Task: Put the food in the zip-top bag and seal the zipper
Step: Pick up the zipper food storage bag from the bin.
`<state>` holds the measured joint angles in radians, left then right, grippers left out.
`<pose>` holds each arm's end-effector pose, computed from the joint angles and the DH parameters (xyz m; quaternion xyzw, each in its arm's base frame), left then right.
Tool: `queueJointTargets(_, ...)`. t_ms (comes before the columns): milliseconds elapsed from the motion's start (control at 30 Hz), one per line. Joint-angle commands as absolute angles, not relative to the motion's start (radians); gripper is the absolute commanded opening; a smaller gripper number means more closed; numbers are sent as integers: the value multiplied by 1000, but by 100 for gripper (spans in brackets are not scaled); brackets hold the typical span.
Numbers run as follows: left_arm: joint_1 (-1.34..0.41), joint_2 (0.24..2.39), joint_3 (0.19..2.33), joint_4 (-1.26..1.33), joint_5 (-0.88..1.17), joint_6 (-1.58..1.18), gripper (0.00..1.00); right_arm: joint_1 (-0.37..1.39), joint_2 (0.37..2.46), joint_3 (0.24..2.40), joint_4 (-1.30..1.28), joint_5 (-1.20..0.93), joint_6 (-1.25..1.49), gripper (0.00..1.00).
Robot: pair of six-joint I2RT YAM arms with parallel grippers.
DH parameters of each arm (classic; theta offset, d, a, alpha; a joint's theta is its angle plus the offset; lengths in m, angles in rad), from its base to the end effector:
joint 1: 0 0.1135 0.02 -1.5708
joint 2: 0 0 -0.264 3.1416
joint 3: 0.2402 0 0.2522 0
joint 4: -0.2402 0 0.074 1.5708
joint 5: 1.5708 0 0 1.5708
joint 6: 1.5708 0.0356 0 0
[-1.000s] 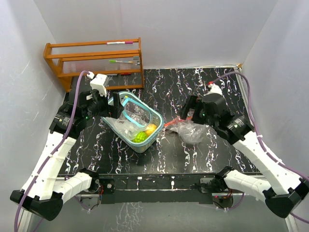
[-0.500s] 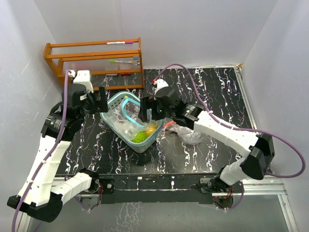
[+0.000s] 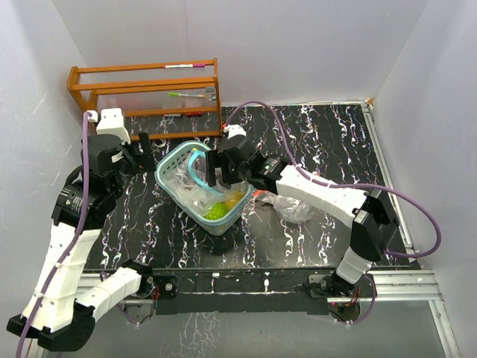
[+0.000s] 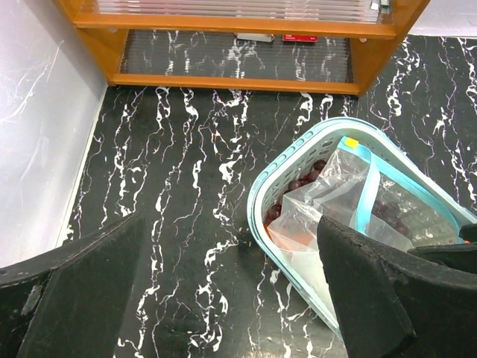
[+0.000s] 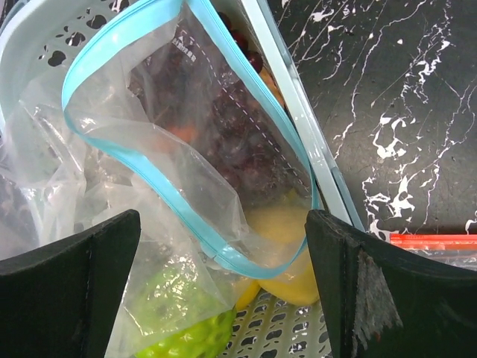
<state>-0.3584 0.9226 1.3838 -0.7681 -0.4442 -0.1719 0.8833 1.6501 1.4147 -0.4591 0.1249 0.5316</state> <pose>0.1500 -0.0399 0.4546 -0.0563 0.7958 0.0205 0.6027 0.2427 0.2886 0.3079 -0.1320 0.8945 0.2322 0.3586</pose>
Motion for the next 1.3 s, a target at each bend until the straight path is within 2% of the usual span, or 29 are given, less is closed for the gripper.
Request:
queueJointTargets(0, -362, 905, 1372, -748, -427, -156, 97, 919, 1659, 1483, -439, 204, 552, 97)
queueJointTargets(300, -362, 904, 1388, -755, -441, -156, 97, 999, 1728, 1594, -333, 174, 453, 96)
queueJointTargets(667, -362, 874, 1394, -755, -429, -159, 97, 997, 1918, 1699, -285, 334, 417, 91)
queueJointTargets(833, -362, 868, 1391, -753, -429, -154, 97, 997, 1902, 1656, -191, 326, 407, 72)
queueJointTargets(900, -361, 866, 1385, -751, -422, -153, 97, 997, 1875, 1622, -148, 320, 405, 52)
queueJointTargets(967, -362, 864, 1382, -750, -421, -152, 97, 997, 1843, 1583, -111, 318, 402, 28)
queueJointTargets(1033, -362, 865, 1384, -750, -420, -149, 97, 997, 1798, 1553, -85, 320, 396, 12)
queueJointTargets(1067, -362, 864, 1384, -750, -419, -150, 97, 997, 1779, 1542, -77, 323, 392, 8)
queueJointTargets(1267, -362, 870, 1396, -754, -419, -148, 97, 997, 1606, 1497, -94, 331, 377, 8)
